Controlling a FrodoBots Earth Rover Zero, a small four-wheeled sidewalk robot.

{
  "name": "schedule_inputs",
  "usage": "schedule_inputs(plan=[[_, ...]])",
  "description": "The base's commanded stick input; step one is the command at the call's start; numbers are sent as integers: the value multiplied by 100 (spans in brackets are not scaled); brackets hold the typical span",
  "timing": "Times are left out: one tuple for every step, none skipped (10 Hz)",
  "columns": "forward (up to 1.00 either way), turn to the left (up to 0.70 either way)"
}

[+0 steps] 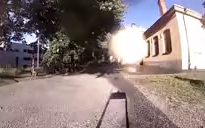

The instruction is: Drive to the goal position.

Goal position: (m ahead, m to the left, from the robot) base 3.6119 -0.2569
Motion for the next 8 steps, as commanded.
schedule_inputs(plan=[[50,0],[50,0],[50,0],[50,0],[50,0],[50,0],[50,0],[50,0]])
